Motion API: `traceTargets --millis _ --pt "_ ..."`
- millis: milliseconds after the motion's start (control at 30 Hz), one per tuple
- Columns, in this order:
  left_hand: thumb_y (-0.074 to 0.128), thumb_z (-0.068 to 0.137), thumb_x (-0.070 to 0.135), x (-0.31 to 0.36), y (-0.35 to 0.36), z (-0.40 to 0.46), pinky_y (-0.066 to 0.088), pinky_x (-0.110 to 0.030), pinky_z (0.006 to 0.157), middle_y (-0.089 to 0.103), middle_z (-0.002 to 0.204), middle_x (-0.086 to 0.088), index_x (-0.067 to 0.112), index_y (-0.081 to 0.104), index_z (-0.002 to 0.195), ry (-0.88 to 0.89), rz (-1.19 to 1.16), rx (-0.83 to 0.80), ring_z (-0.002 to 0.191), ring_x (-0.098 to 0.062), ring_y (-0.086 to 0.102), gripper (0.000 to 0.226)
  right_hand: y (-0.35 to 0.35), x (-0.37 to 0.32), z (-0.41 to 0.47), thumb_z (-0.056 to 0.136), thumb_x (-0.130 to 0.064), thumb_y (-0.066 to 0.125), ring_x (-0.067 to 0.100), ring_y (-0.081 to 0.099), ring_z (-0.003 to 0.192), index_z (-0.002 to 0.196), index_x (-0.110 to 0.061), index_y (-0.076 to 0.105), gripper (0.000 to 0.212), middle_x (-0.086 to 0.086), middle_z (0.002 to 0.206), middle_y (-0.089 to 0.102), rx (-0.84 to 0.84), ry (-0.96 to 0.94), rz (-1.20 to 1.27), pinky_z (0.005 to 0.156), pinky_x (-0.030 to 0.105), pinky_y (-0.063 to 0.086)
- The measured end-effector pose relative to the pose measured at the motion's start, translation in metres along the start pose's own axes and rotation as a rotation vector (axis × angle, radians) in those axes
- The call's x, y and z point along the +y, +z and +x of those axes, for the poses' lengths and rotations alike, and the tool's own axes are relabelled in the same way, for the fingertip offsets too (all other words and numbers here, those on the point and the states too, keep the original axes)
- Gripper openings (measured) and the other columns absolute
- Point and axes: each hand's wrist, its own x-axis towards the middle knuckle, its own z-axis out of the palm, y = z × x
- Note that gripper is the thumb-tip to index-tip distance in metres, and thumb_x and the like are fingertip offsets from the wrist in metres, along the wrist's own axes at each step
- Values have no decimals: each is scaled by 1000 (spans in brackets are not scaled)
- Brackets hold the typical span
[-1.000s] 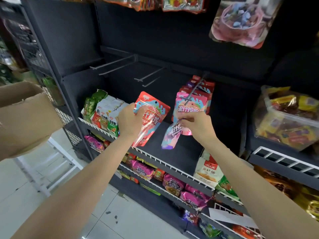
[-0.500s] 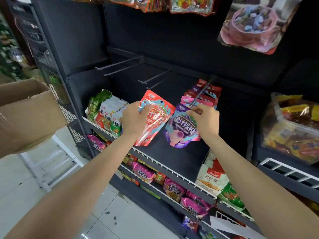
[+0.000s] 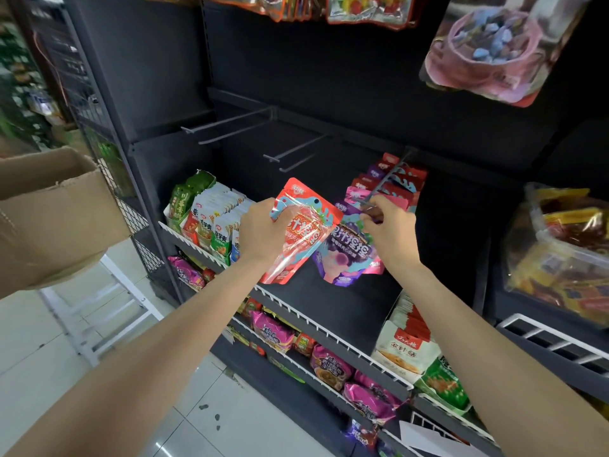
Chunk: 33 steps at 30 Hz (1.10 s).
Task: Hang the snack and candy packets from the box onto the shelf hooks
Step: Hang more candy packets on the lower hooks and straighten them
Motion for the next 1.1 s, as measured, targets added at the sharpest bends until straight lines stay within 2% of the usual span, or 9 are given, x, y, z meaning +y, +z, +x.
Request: traceTargets --millis 167,367,467,600,667,767,933,1100 --pt "57 91 41 4 2 -3 54 -46 75 68 87 -10 2 64 89 14 -5 -15 81 -21 65 40 3 6 -2 87 4 59 17 65 91 105 0 71 21 11 100 71 51 -5 93 89 28 52" --pt "57 90 42 6 3 -5 55 -48 75 69 88 -10 2 65 89 18 -17 -21 81 -21 66 41 2 10 4 88 0 60 15 56 86 103 1 71 18 12 98 66 117 -64 75 80 19 43" --pt "57 90 42 7 5 -5 54 -50 73 69 85 -11 0 64 87 19 -14 -19 79 -24 66 43 4 12 12 89 -2 61 16 54 83 101 2 71 16 11 94 63 75 -100 27 75 16 43" --pt "58 90 40 8 8 -4 52 -50 71 67 81 -13 -1 62 82 12 -20 -14 77 -25 65 43 14 16 11 86 -7 67 25 64 94 107 7 67 26 16 105 61 12 -120 -37 83 35 54" --pt "58 90 40 8 8 -4 52 -50 71 66 79 -13 -1 61 80 6 -18 -12 76 -25 64 42 17 17 10 85 -7 68 25 64 95 107 8 66 27 15 106 60 14 -104 -29 83 35 55" --pt "58 90 41 7 7 -3 53 -49 72 68 82 -12 0 62 82 -3 -20 -14 78 -24 65 42 16 16 11 86 -8 67 22 62 92 109 7 67 27 14 106 60 24 -104 -28 84 30 54" --pt "59 90 40 6 6 -3 54 -47 72 69 82 -10 1 64 83 5 -24 -15 77 -21 66 40 11 18 3 86 -3 65 11 54 91 108 3 69 22 11 106 60 60 -126 43 75 1 42" --pt "58 90 42 7 8 -4 55 -43 73 69 83 -7 3 64 85 24 -15 -21 79 -18 66 40 9 20 4 84 -2 67 14 55 90 106 4 69 23 14 107 61 109 -113 47 73 -1 39"
